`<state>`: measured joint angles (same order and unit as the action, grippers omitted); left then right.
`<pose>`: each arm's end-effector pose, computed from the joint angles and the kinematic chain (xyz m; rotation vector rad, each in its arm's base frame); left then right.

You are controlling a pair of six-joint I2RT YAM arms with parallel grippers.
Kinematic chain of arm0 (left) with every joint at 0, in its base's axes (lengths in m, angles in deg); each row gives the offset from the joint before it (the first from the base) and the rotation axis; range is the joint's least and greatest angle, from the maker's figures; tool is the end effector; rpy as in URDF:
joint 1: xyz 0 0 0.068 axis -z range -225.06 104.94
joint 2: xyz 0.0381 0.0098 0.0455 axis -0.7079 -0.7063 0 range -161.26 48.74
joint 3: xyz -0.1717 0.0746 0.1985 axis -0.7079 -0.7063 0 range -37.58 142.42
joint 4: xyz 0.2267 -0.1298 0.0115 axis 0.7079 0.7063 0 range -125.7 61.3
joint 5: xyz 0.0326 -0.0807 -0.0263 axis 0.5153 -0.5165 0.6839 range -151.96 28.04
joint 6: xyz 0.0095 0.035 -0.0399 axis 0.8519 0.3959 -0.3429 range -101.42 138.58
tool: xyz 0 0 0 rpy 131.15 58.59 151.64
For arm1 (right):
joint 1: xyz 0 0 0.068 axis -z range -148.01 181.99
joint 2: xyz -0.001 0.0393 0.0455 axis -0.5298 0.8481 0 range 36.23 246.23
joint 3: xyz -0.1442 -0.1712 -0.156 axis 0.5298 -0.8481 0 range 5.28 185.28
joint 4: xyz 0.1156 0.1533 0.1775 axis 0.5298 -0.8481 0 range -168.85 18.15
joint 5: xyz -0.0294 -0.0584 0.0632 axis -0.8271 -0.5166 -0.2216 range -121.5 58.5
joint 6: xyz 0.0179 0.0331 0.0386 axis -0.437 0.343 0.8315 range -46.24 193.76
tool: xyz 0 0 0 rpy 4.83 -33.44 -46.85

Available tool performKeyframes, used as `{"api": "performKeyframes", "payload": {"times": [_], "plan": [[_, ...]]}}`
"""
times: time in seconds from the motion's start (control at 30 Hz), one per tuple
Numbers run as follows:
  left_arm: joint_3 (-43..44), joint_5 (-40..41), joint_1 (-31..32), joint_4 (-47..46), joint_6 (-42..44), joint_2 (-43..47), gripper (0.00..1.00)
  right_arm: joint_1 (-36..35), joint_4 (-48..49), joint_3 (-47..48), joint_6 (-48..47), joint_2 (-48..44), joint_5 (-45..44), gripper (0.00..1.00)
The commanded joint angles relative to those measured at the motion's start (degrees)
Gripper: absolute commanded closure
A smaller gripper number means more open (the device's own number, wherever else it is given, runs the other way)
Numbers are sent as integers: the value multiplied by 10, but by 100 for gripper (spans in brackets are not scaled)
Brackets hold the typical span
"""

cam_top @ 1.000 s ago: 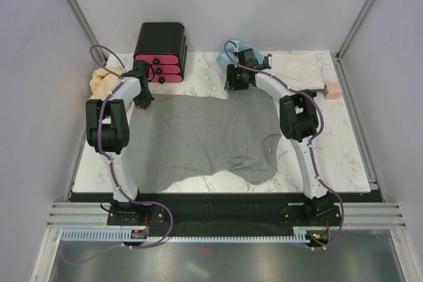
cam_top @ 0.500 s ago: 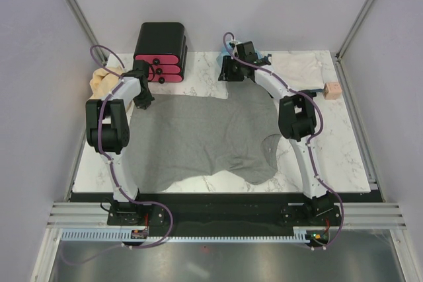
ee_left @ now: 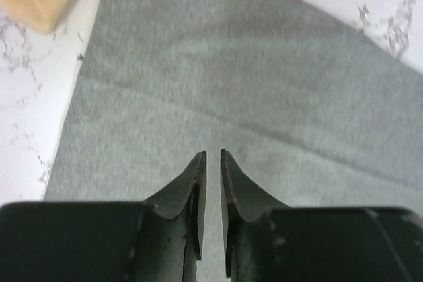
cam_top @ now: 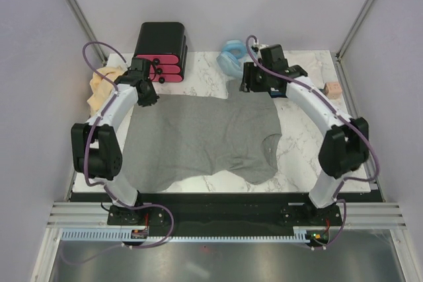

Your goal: Fold and stack the t-shirts

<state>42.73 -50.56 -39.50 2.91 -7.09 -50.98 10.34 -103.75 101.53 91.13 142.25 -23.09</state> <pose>0.3723 -0.0293 0.2566 -0.5175 2.5002 0.0484 0.3942 0.1620 0.3122 -0.1649 2.3383 0.5134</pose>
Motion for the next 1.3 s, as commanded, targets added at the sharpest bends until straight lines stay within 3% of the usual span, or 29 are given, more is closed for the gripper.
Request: {"api": "performKeyframes", "payload": {"times": [0.0, 0.17, 0.37, 0.53, 0.73, 0.93, 1.27], "plan": [[-61, -33, 9, 24, -18, 87, 79, -7, -75, -176, 13, -157, -20, 41], [-103, -41, 17, 40, -16, 168, 76, -36, -148, -271, 49, -296, -17, 41], [-127, -44, 19, 58, -6, 225, 76, -127, -241, -344, 167, -372, -59, 46], [-118, -33, 19, 62, -8, 238, 76, -175, -213, -418, 281, -461, -48, 37], [-117, -67, 21, 63, -27, 246, 77, -178, -185, -528, 438, -654, -94, 39], [-122, -63, 36, 63, -27, 244, 77, -178, -251, -522, 445, -695, -118, 40], [-92, -51, 79, 63, -38, 207, 77, -178, -302, -536, 467, -766, -68, 40]]}}
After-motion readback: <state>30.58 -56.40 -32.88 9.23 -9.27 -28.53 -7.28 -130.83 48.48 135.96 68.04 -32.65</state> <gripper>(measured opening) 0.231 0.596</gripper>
